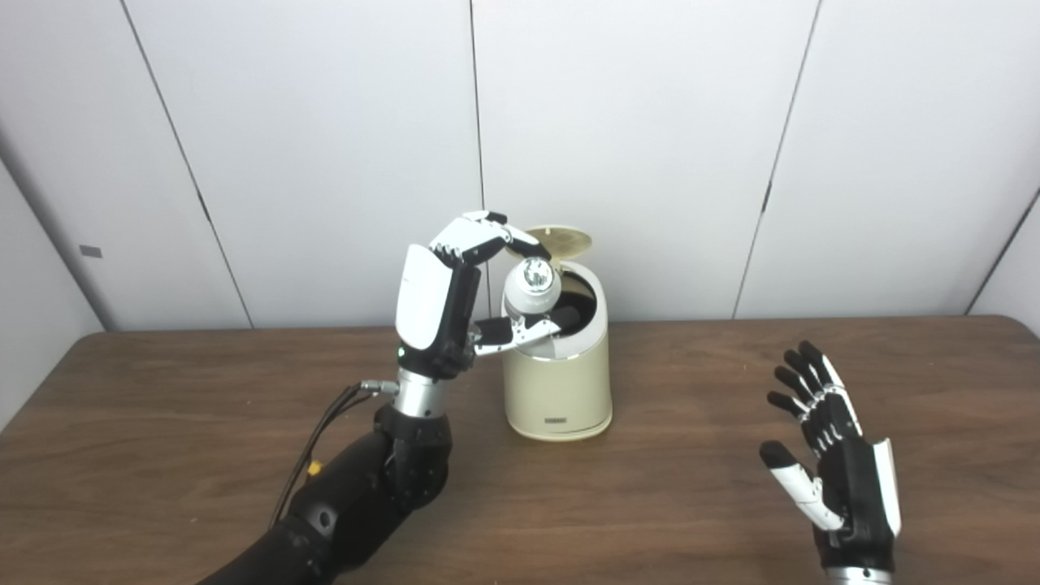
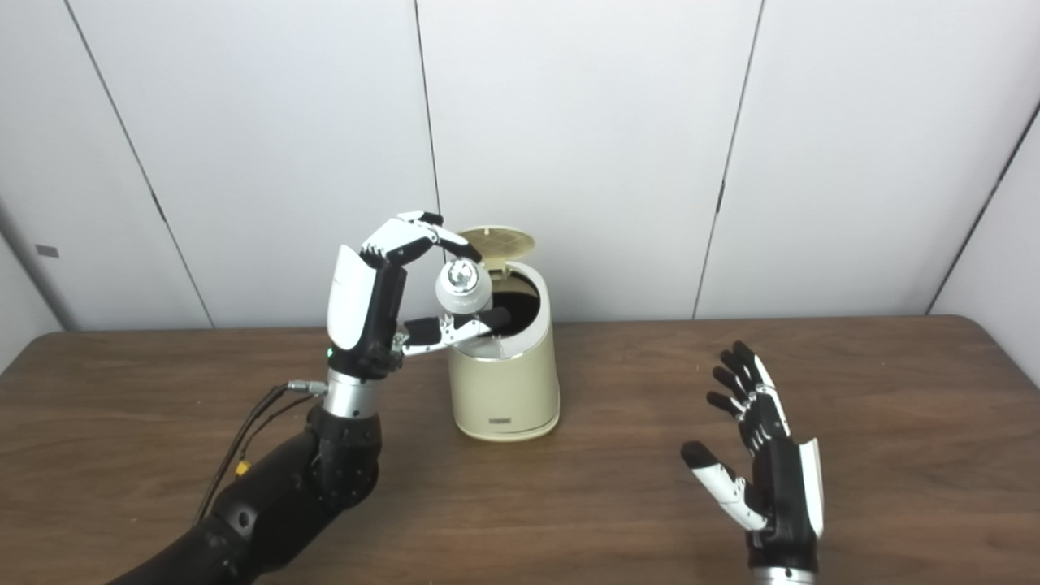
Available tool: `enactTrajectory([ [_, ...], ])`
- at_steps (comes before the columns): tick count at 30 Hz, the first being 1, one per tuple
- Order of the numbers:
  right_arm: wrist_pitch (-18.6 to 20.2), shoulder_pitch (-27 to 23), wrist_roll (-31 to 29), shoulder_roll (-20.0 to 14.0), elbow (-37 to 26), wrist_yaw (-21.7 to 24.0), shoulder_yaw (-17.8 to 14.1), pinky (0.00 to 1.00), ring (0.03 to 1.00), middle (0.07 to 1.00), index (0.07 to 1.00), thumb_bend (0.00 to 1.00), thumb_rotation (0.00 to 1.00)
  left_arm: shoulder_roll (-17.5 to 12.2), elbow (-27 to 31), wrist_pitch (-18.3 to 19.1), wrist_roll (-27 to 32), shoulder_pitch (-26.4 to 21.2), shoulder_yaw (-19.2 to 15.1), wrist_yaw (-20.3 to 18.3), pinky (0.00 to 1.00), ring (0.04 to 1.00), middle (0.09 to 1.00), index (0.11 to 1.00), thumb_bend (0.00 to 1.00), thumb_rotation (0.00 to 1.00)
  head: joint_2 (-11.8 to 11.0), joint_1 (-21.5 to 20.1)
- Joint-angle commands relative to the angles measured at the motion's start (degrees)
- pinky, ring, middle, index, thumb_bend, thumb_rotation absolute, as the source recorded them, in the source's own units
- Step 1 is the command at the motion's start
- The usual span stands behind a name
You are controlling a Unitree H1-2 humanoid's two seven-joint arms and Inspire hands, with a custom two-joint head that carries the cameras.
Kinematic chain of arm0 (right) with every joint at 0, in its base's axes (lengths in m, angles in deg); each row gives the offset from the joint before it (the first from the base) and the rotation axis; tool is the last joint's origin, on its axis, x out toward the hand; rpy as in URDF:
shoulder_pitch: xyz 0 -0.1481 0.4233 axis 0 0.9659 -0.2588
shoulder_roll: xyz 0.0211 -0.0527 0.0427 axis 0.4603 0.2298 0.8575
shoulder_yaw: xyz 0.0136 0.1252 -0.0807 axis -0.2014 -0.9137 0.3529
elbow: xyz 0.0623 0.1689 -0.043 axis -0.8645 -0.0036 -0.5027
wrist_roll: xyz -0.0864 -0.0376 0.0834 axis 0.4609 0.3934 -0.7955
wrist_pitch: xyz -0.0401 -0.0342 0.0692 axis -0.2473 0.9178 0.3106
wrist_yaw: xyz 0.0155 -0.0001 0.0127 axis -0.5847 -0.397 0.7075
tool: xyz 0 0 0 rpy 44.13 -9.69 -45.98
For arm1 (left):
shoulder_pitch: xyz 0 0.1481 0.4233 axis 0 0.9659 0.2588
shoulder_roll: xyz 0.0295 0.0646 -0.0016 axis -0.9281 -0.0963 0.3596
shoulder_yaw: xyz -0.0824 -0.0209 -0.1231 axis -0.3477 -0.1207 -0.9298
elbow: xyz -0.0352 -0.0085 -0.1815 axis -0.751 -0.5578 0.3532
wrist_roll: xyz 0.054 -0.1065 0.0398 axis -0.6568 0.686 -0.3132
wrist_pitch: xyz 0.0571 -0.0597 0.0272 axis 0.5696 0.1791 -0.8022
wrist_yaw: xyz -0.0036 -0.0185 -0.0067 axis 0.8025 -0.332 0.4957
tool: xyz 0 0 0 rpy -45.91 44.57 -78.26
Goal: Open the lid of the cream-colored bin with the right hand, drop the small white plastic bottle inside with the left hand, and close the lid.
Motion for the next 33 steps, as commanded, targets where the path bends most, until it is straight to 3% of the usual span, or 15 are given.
enactTrajectory([
  [1,-2.41,2.97,2.51,1.28,4.72,-0.69,1.09,0.76,0.850,0.884,0.896,0.81,0.68,0.16,-0.92,-0.16,-1.34,-4.48,0.33,1.90,0.68,0.529,0.494,0.467,0.52,0.00,0.06,-0.16],
  [3,-2.36,3.02,2.66,1.29,4.63,-0.86,1.20,0.76,0.848,0.883,0.893,0.80,0.68,0.61,-2.40,-0.16,-2.09,-5.32,0.90,1.86,0.71,0.536,0.490,0.473,0.52,0.00,0.10,-0.29],
  [9,-2.42,3.27,3.06,1.43,4.30,-1.13,1.30,0.76,0.850,0.887,0.900,0.81,0.69,1.87,-5.88,-0.16,-4.98,-6.69,1.34,2.70,0.95,0.629,0.486,0.477,0.52,0.00,0.37,-0.49],
  [11,-2.39,3.33,2.88,1.45,4.19,-1.06,1.31,0.76,0.853,0.890,0.904,0.81,0.69,2.11,-6.34,-0.16,-5.51,-6.68,1.12,2.87,0.99,0.665,0.485,0.478,0.52,0.00,0.41,-0.44],
  [20,-2.41,3.38,2.35,1.58,4.11,-1.07,1.37,0.78,0.853,0.887,0.899,0.82,0.69,2.05,-6.26,-0.16,-5.09,-6.34,0.85,2.37,1.00,0.737,0.483,0.481,0.52,0.00,0.41,-0.44],
  [33,-2.45,3.27,2.69,1.42,4.27,-1.23,1.32,0.76,0.850,0.888,0.900,0.81,0.68,2.26,-6.71,-0.16,-6.53,-5.69,-2.30,0.86,1.00,0.767,0.470,0.497,0.52,0.00,0.23,-0.33],
])
